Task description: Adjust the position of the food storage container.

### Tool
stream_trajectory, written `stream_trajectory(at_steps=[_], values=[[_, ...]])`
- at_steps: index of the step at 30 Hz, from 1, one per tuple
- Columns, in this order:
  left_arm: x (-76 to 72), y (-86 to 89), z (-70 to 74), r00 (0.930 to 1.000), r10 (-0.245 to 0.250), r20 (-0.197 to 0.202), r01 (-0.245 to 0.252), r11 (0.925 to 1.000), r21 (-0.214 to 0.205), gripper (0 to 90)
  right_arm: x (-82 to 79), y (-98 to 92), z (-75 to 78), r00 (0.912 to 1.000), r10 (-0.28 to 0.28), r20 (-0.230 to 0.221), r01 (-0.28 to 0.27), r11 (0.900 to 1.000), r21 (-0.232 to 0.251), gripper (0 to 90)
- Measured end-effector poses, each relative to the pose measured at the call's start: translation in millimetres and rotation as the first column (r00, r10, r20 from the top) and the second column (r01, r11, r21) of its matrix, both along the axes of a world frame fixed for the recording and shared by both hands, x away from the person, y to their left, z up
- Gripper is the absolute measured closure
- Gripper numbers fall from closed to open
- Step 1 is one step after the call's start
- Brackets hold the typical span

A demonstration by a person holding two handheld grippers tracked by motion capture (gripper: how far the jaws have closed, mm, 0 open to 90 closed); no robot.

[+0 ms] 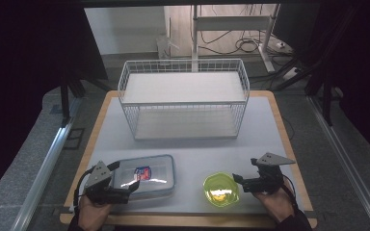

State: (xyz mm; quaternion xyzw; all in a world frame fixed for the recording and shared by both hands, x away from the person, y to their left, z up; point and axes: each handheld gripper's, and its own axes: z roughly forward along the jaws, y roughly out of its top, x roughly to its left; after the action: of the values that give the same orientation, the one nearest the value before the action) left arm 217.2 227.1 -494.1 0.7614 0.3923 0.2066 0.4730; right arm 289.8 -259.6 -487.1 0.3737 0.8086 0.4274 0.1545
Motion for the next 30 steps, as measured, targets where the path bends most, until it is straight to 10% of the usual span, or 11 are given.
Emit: stream_trajectory(at_steps=[21,30], values=[[-0.1,0.3,-4.3,0.9999,0.008,0.009,-0.008,0.9992,0.039,4.0,-2.4,1.0,0.7,0.9997,0.008,-0.025,-0.007,0.9999,0.015,20.5],[-0.6,3.5,-3.5,0.9997,0.017,0.017,-0.018,0.9997,0.020,4.5,-9.1,4.5,9.1,0.9991,0.039,-0.015,-0.040,0.9987,-0.033,50.6]])
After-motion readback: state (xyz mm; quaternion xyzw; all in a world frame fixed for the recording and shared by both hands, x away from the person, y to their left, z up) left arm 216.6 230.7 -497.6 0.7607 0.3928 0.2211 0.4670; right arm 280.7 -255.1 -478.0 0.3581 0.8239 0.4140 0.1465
